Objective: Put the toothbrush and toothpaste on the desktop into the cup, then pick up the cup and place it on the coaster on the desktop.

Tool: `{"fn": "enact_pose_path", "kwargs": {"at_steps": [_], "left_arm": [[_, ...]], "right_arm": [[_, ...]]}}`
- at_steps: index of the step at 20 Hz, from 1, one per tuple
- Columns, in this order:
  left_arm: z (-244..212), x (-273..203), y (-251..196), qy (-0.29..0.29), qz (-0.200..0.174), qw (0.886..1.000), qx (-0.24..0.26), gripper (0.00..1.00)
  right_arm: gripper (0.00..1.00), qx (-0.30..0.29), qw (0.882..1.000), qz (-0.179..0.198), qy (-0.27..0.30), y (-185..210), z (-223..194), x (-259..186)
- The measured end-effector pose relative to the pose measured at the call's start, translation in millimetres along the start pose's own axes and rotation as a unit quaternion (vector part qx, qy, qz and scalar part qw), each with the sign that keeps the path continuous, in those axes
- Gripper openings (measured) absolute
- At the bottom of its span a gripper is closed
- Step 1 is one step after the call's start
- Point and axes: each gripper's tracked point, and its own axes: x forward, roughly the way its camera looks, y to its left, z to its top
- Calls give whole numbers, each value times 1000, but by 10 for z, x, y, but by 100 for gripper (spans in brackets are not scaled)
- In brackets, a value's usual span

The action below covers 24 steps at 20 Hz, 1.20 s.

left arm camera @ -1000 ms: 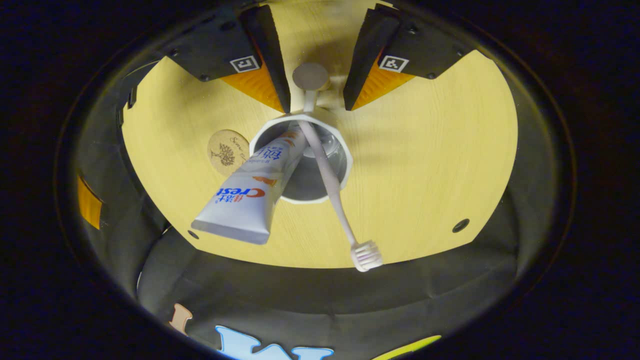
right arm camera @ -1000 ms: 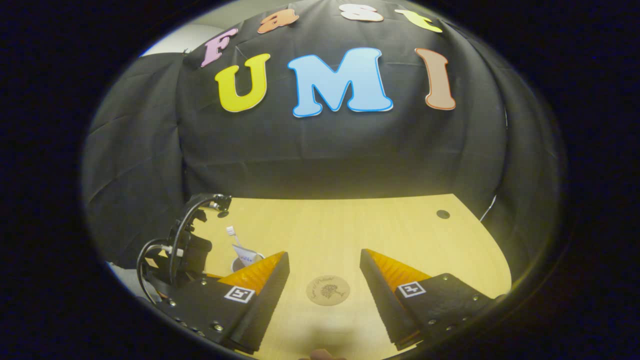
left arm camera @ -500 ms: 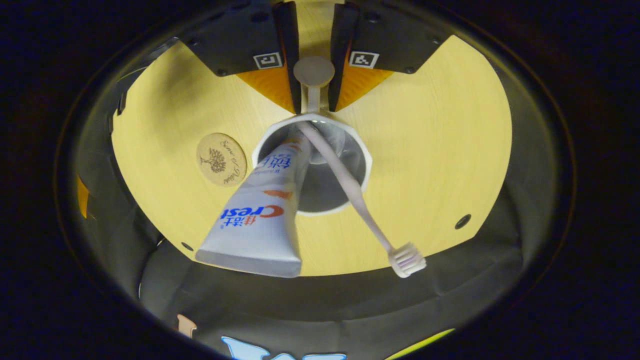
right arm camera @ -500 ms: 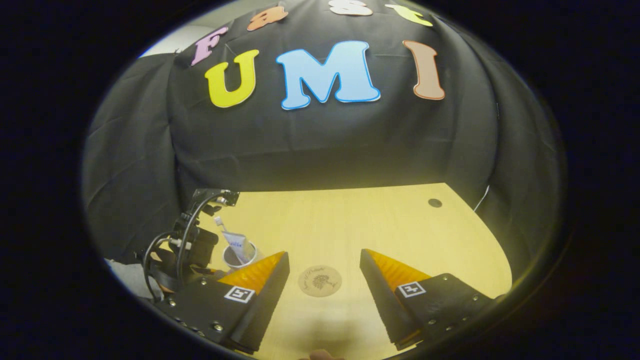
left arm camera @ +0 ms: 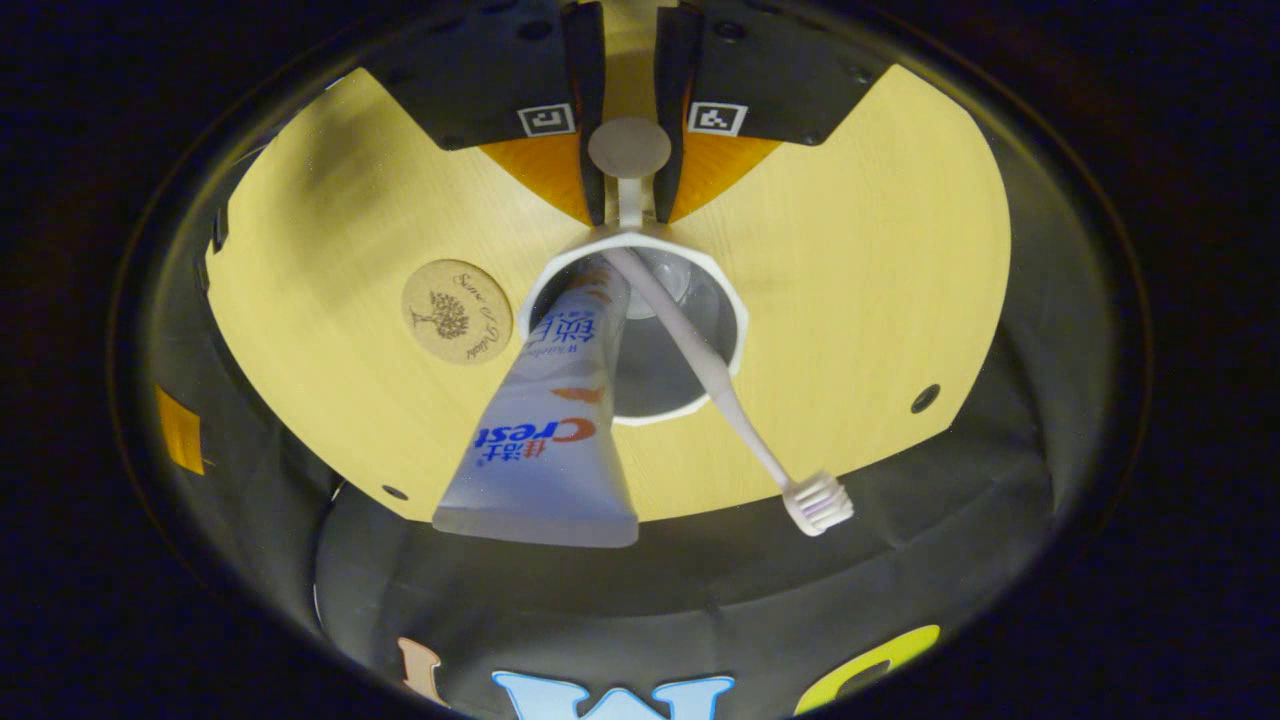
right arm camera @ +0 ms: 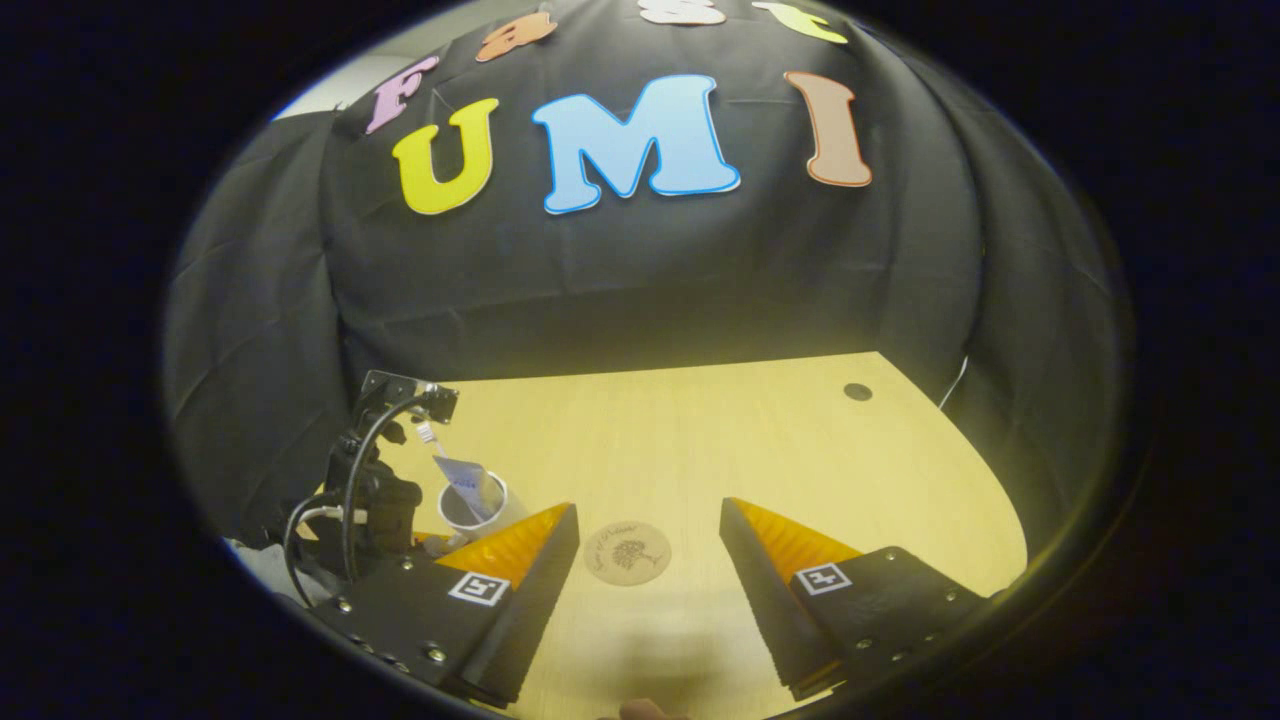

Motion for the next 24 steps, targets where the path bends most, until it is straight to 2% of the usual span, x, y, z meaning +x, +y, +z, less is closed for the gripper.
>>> {"fn": "enact_pose_path", "kwargs": {"at_steps": [5, 9, 15, 20, 24], "left_arm": [[146, -108, -298, -21, -21, 999, 18, 27], [251, -148, -680, -28, -58, 997, 31, 26], [317, 71, -1143, -12, -87, 994, 63, 27], [251, 116, -1296, 7, -100, 993, 66, 27], [217, 190, -1320, 15, -99, 992, 72, 27]], "right_arm": [[88, 8, 1000, -15, -6, -125, 24, -49], [88, 16, 999, -31, -9, -247, 7, -124], [88, 34, 997, -65, -11, -546, -43, -295], [88, 57, 994, -93, -6, -778, -133, -430], [88, 71, 992, -101, -6, -851, -147, -485]]}}
